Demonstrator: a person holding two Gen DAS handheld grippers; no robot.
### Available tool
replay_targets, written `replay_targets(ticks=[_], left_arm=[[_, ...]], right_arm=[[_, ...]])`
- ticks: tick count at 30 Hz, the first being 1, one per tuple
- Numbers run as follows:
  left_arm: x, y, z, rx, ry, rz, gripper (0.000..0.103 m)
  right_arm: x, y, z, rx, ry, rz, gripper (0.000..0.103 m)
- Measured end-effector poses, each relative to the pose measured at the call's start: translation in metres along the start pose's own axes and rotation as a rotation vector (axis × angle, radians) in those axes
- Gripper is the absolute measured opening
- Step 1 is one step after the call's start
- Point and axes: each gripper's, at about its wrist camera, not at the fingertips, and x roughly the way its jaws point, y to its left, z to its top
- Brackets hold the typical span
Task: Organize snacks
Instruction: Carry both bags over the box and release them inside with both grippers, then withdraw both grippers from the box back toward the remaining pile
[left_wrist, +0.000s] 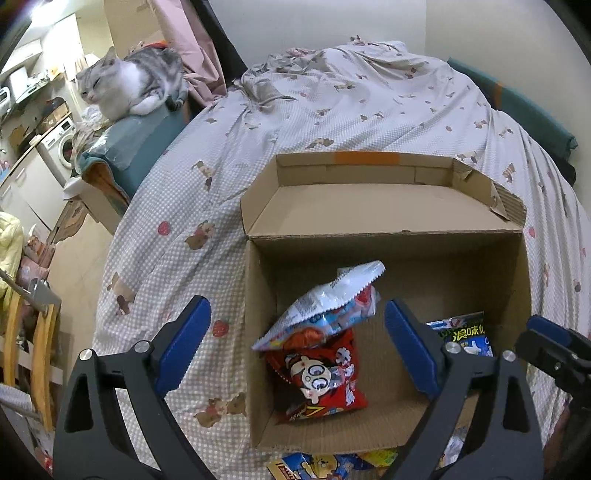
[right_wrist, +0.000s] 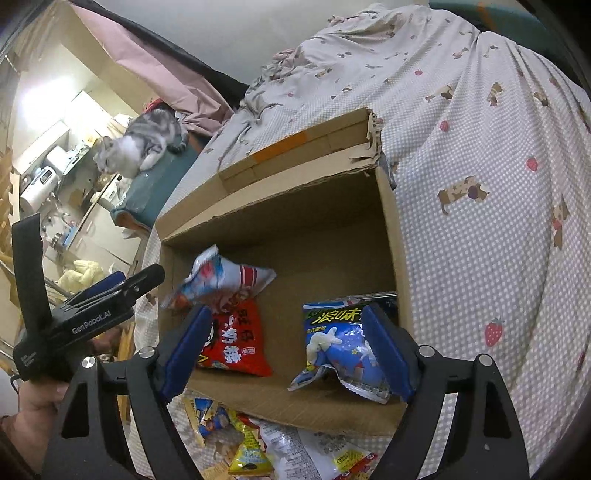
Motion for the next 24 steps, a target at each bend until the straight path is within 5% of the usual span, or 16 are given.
replay_targets(ticks=[24], left_arm=[[-0.024, 0.018, -0.036, -0.055, 0.016, -0.027, 0.093]], right_arm=[[-0.021, 0.007, -0.013, -0.005, 0.008, 0.006, 0.086]])
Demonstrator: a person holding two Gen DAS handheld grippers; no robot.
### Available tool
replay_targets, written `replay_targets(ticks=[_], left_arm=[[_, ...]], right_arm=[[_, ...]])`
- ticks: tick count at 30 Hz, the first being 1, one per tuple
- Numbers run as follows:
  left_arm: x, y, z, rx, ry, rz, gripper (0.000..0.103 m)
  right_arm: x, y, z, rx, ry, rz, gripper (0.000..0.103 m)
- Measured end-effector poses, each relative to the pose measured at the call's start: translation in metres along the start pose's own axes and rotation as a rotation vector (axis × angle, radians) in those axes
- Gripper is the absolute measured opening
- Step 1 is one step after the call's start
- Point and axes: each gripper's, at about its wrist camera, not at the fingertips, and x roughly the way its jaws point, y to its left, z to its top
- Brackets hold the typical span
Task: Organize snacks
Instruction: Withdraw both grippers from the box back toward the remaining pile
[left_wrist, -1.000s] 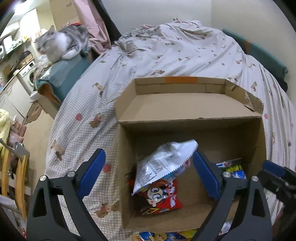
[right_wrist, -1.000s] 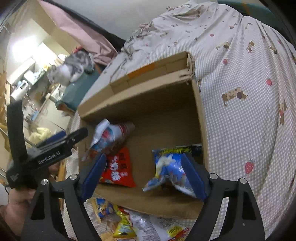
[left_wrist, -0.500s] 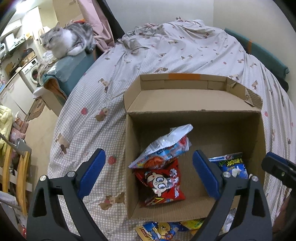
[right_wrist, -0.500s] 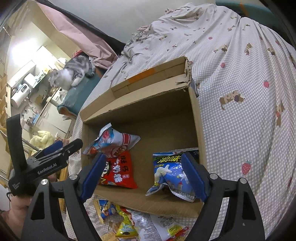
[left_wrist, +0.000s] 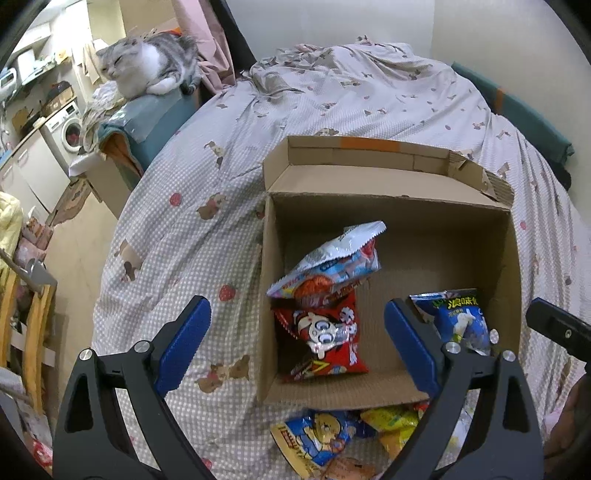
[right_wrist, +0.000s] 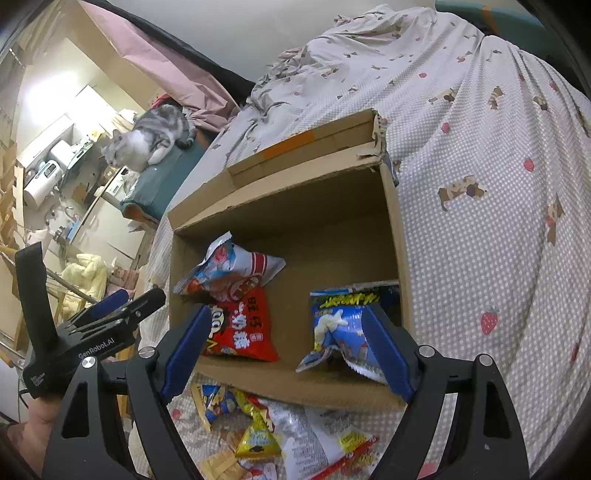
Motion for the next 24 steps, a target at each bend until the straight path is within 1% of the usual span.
replay_targets(ticks=[5, 9, 13, 20, 24], left_arm=[[-0.014, 0.007, -0.011, 0.0, -0.017, 0.001, 0.093], [-0.03, 0.013, -0.022, -0.009, -0.019, -0.013, 0.093], [-0.041, 0.017, -0.036, -0.007, -0.015, -0.025, 0.093], [-0.054, 0.025, -0.072, -0.015, 0.024, -0.045, 0.093], [-0.056, 0.03, -0.091, -0.044, 0.061, -0.064, 0.093]], right_arm=[[-0.014, -0.001, -0.012, 0.03, 0.001, 0.004, 0.086], [-0.022, 0.006, -0.021, 0.014, 0.004, -0.001, 0.086], [-0.028, 0.008, -0.037, 0.01, 0.018, -0.014, 0.086], [-0.038, 0.01, -0.066, 0.016, 0.053, -0.028, 0.086], [-0.042, 0.009, -0.082, 0.03, 0.074, -0.035, 0.086]])
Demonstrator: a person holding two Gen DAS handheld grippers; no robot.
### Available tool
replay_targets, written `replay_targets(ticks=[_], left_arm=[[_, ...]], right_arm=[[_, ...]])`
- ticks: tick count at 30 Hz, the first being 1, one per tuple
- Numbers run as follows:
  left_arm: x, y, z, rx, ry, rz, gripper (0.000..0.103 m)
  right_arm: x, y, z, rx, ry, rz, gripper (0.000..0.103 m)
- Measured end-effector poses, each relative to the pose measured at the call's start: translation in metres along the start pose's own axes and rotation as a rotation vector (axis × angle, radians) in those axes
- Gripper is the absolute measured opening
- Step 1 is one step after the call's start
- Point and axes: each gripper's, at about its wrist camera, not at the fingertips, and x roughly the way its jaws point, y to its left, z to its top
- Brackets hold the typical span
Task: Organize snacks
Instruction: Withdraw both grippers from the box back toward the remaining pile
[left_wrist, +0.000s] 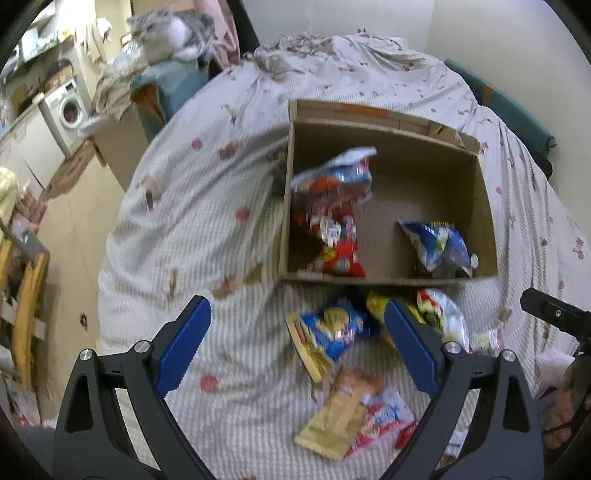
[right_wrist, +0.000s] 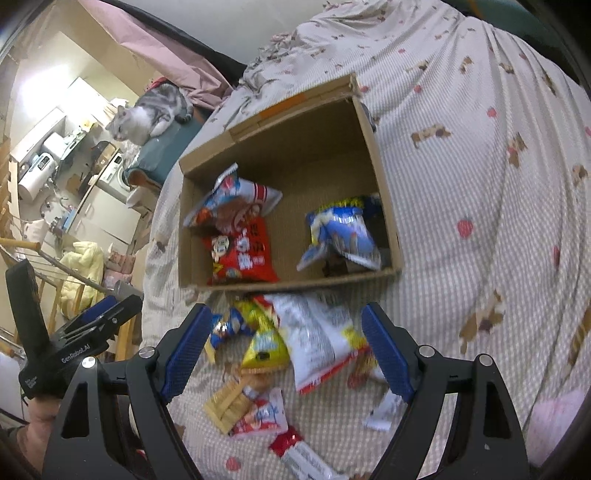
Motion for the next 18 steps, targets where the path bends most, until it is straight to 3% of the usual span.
replay_targets(ticks=[10, 18], left_arm=[[0.017, 0.015, -0.05, -0.07, 0.095, -0.019, 0.093], [0.026, 0.037, -0.066, -0.137, 0.144, -0.012, 0.093]], right_arm=[[0.004, -0.003, -0.039, 0.009, 0.08, -0.043, 0.086], [0.012, -0.006, -0.057, -0.018, 0.145, -0.093, 0.086]])
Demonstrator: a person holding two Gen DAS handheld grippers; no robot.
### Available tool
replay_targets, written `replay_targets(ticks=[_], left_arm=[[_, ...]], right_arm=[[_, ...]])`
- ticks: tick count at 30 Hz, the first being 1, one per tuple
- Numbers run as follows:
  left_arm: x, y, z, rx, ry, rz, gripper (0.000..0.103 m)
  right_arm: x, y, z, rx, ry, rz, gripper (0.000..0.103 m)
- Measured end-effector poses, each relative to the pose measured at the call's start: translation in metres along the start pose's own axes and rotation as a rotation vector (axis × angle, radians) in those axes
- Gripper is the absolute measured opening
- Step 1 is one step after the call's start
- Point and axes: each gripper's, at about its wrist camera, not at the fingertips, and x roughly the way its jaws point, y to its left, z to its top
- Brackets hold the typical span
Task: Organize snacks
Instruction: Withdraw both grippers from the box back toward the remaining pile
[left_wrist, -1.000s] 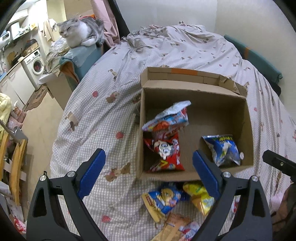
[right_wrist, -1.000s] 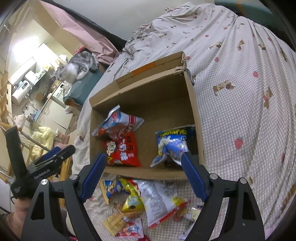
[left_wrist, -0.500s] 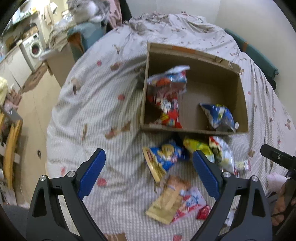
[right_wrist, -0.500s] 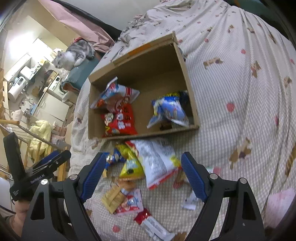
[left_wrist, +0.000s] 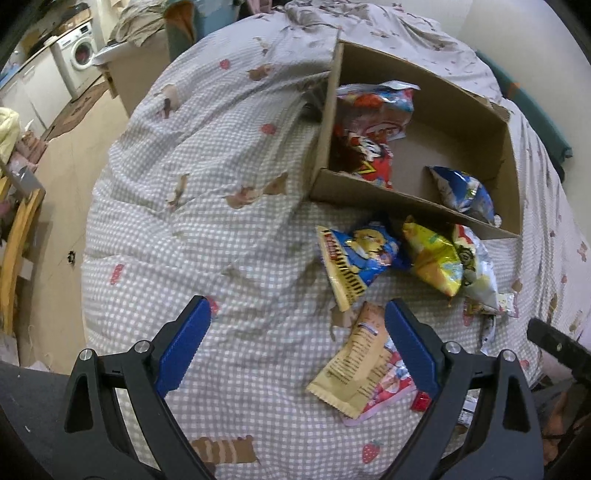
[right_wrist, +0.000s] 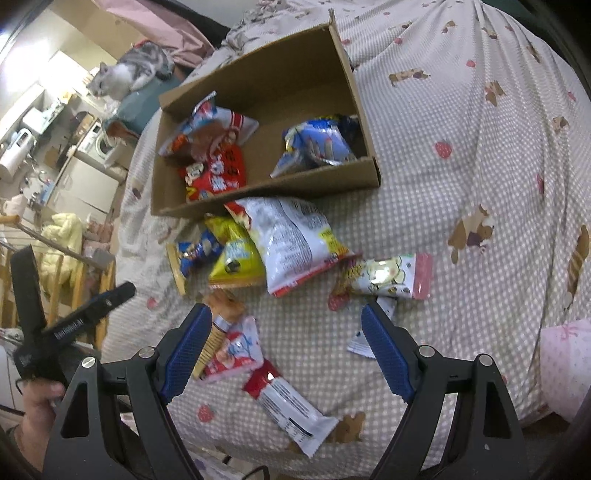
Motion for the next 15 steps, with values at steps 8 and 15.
replay_targets(ticks=[8, 15], left_arm=[[0.013, 0.002, -0.01, -0.008, 0.088, -0.025, 0.093], [0.02, -0.008, -0.014, 0.042, 0.126, -0.019, 0.093]], right_arm=[[0.026, 0.002, -0.015, -0.04, 0.151, -0.014, 0.086], [0.069, 0.029, -0.044, -0.222, 0.39, -0.051, 0.084]])
